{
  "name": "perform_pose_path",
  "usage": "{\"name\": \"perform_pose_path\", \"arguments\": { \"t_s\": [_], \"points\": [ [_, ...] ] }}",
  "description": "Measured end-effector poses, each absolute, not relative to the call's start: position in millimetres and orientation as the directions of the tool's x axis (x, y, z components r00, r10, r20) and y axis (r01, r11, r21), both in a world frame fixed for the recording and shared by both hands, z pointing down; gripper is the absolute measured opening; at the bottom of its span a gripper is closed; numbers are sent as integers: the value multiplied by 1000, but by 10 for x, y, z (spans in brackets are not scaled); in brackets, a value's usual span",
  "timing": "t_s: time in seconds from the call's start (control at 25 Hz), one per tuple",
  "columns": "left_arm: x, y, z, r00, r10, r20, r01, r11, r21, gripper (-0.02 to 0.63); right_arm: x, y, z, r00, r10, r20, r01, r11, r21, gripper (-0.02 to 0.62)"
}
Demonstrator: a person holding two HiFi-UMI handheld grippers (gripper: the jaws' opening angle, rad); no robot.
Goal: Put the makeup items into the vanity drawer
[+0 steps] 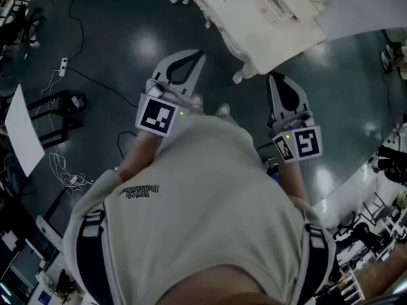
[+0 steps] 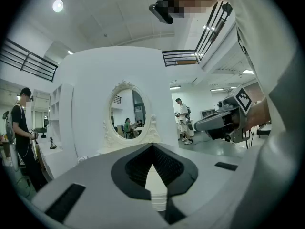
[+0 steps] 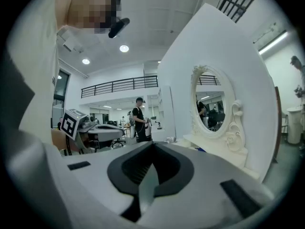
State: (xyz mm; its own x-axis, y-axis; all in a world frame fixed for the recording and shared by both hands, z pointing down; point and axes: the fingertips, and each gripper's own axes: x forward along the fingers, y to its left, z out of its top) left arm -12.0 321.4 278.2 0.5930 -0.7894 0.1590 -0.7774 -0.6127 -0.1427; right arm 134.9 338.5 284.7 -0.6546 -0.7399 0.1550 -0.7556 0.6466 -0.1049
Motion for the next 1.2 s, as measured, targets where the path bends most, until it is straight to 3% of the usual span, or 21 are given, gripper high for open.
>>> {"name": "perform_pose_path", "arguments": {
  "t_s": [1.2],
  "points": [
    [355,3359,2824,556,-817,154,-803,-575,-156,14,1787,3486,2986,-699,-706,117,-714,679,-167,3]
  ]
}}
